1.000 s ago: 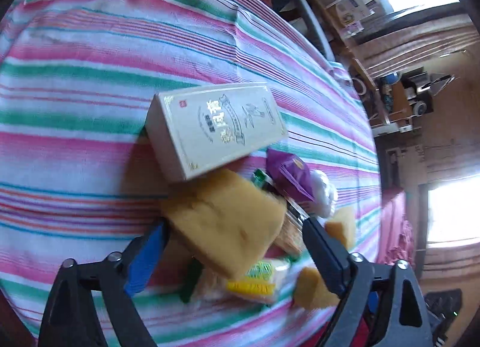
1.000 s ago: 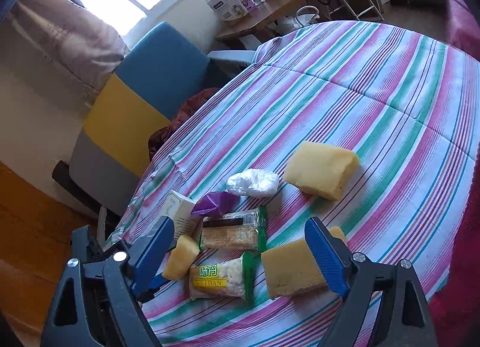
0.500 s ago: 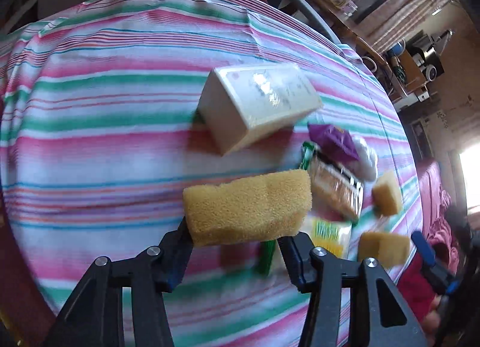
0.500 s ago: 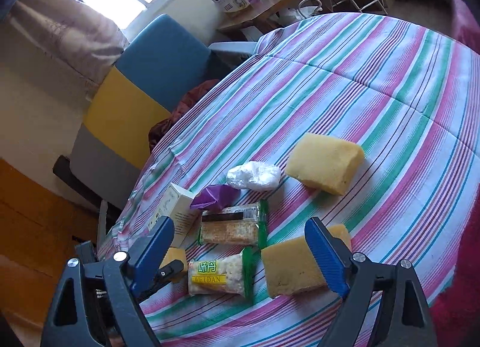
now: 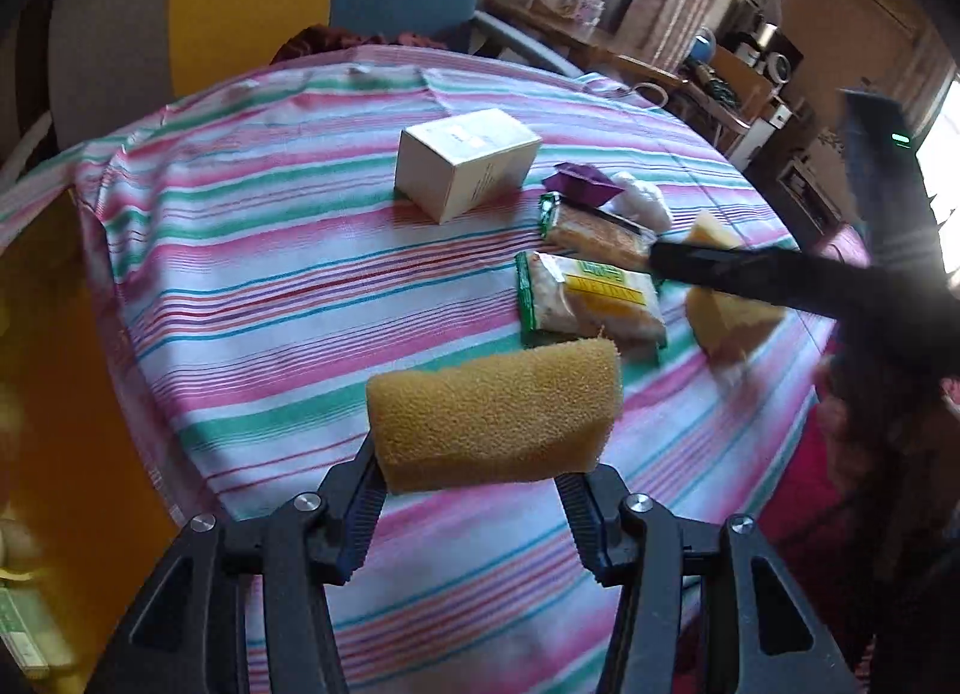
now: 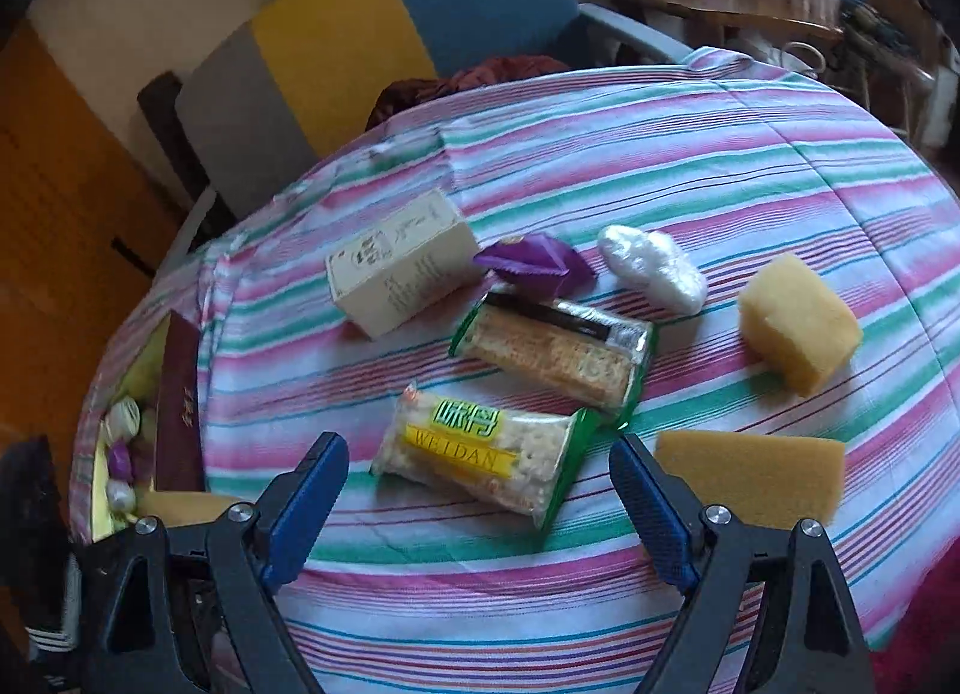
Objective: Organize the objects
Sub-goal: 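Grasp a yellow sponge with the left tool while the right approaches a WEIDAN snack packet, then carry the sponge toward the tray with the left tool while the right grasps the WEIDAN packet, then release the yellow sponge into the gold tray and open the left tool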
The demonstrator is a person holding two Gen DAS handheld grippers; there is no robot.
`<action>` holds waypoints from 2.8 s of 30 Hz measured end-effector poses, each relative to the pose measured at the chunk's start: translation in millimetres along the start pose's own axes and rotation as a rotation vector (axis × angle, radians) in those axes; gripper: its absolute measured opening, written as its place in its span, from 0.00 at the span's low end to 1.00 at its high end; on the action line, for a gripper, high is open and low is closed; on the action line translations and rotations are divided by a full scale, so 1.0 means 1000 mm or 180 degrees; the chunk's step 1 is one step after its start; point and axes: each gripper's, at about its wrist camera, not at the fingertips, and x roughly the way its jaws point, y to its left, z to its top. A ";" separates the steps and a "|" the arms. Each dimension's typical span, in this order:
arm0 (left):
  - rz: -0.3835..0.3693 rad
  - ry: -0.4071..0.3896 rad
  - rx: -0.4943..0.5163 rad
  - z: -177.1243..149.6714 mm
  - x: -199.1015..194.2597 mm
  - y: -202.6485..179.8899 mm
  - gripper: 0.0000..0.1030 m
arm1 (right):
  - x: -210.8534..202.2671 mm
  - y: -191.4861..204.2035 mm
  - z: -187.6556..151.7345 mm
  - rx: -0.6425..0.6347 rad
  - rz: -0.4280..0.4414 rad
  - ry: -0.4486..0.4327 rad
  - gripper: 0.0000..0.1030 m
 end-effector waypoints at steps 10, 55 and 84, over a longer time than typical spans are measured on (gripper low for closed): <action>-0.0151 -0.0216 -0.0094 -0.032 -0.049 0.028 0.52 | 0.054 0.060 0.003 -0.1588 -0.0442 0.0663 0.86; 0.1101 -0.0145 -0.0994 -0.114 -0.111 0.218 0.64 | 0.075 0.070 -0.026 -0.1532 -0.0253 0.0596 0.43; 0.1387 -0.0705 -0.1495 -0.131 -0.164 0.210 0.62 | 0.074 0.075 -0.028 -0.1441 -0.0350 0.0479 0.39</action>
